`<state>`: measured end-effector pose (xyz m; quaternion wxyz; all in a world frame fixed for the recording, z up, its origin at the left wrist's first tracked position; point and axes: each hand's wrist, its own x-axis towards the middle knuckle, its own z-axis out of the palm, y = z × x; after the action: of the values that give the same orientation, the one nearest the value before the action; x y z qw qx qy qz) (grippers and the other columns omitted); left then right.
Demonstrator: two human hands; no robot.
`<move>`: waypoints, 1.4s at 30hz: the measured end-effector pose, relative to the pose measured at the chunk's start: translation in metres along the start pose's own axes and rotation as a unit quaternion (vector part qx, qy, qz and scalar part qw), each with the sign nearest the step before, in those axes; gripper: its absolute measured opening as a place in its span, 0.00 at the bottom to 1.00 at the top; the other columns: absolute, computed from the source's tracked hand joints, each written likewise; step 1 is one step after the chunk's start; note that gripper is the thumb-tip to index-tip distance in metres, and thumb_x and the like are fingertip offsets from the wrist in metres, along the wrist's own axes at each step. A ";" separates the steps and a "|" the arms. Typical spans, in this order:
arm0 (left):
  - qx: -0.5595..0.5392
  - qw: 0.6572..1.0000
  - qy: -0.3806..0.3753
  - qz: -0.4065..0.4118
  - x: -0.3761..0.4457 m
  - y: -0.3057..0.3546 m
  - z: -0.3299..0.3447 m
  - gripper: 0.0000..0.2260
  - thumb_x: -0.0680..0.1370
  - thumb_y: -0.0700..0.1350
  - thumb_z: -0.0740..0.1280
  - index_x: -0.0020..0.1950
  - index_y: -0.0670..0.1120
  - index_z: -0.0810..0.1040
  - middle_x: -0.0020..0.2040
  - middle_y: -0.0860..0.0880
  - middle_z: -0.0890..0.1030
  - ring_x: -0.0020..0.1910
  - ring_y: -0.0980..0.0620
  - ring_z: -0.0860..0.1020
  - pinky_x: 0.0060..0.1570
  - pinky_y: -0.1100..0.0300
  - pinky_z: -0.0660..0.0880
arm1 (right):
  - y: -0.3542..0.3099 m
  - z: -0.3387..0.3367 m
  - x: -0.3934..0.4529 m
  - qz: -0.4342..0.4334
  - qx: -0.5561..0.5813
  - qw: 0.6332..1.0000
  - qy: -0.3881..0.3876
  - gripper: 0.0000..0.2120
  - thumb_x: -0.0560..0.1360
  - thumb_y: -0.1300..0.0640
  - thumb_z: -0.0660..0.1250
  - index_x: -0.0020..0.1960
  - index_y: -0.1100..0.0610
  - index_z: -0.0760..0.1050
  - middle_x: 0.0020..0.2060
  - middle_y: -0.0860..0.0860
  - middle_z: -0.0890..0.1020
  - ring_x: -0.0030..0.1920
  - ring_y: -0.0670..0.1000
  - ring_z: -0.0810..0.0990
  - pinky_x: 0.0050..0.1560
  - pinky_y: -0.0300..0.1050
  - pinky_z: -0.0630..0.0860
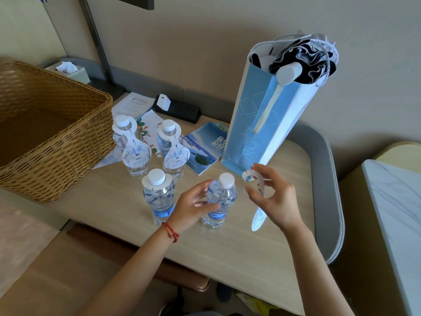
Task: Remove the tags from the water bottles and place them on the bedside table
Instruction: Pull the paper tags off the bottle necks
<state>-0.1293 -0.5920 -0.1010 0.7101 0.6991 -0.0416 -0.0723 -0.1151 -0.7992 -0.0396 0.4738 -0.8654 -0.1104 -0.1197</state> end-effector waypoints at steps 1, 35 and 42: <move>0.003 1.000 0.004 -0.001 -0.001 0.000 0.000 0.27 0.62 0.52 0.76 0.58 0.60 0.73 0.55 0.61 0.80 0.58 0.60 0.77 0.49 0.67 0.75 | 0.010 0.000 -0.004 0.027 -0.005 1.000 0.002 0.21 0.66 0.58 0.74 0.57 0.50 0.76 0.49 0.46 0.81 0.47 0.44 0.79 0.50 0.33 0.74; 0.133 0.973 0.177 0.061 -0.041 0.012 0.020 0.19 0.72 0.40 0.70 0.63 0.46 0.73 0.58 0.52 0.77 0.58 0.56 0.75 0.54 0.70 0.73 | 0.018 0.007 -0.016 0.071 0.007 0.997 -0.007 0.19 0.70 0.52 0.71 0.60 0.53 0.76 0.51 0.42 0.77 0.51 0.42 0.74 0.49 0.30 0.66; 0.220 0.920 0.305 0.112 -0.077 0.019 0.010 0.14 0.71 0.41 0.71 0.57 0.46 0.78 0.53 0.54 0.79 0.53 0.61 0.76 0.52 0.70 0.72 | -0.034 0.004 -0.008 -0.038 0.028 0.999 -0.021 0.16 0.71 0.48 0.68 0.57 0.52 0.77 0.49 0.36 0.76 0.52 0.35 0.72 0.50 0.25 0.68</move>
<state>-0.2063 -0.5889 -0.0786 0.5200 0.8168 0.0841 0.2354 -0.1324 -0.7779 -0.0169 0.4908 -0.8492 -0.1561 -0.1165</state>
